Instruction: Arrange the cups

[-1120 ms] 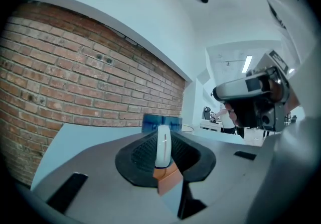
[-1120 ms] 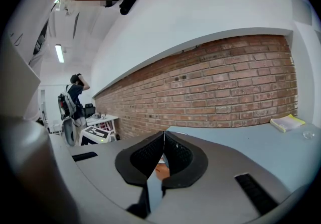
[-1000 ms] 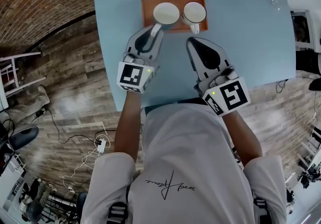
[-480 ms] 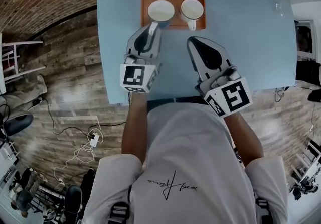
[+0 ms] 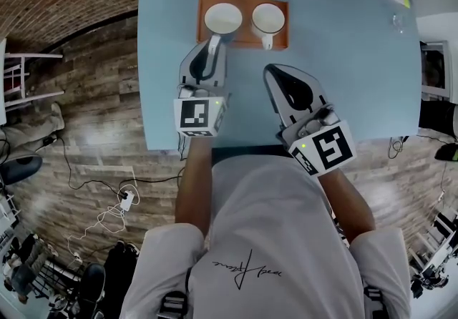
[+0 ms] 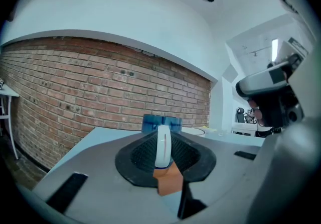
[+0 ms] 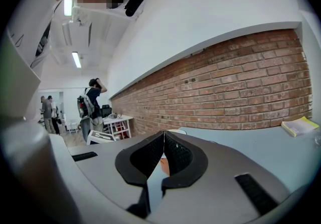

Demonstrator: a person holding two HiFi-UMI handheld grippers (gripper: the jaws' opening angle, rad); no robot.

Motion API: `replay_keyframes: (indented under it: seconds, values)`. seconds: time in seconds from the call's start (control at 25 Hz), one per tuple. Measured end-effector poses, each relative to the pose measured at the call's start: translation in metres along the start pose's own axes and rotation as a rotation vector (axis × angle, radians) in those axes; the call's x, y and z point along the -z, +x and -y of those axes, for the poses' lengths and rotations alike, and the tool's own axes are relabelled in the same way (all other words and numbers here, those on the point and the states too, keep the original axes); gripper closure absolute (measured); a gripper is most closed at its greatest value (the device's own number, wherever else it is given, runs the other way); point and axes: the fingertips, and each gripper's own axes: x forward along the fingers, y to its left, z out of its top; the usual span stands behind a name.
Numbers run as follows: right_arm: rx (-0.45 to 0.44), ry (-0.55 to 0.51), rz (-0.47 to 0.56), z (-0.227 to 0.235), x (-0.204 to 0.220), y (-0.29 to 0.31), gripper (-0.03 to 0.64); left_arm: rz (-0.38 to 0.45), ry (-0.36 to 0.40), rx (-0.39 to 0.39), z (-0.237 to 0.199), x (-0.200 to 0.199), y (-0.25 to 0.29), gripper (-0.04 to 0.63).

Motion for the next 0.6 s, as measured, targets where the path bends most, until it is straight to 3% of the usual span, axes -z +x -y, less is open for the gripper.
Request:
replay_keyframes:
  seconds: [0.6]
  values:
    - [0.022, -0.003, -0.04, 0.021, 0.019, -0.02, 0.595, 0.015, -0.01, -0.077, -0.008, 0.015, 0.025, 0.531]
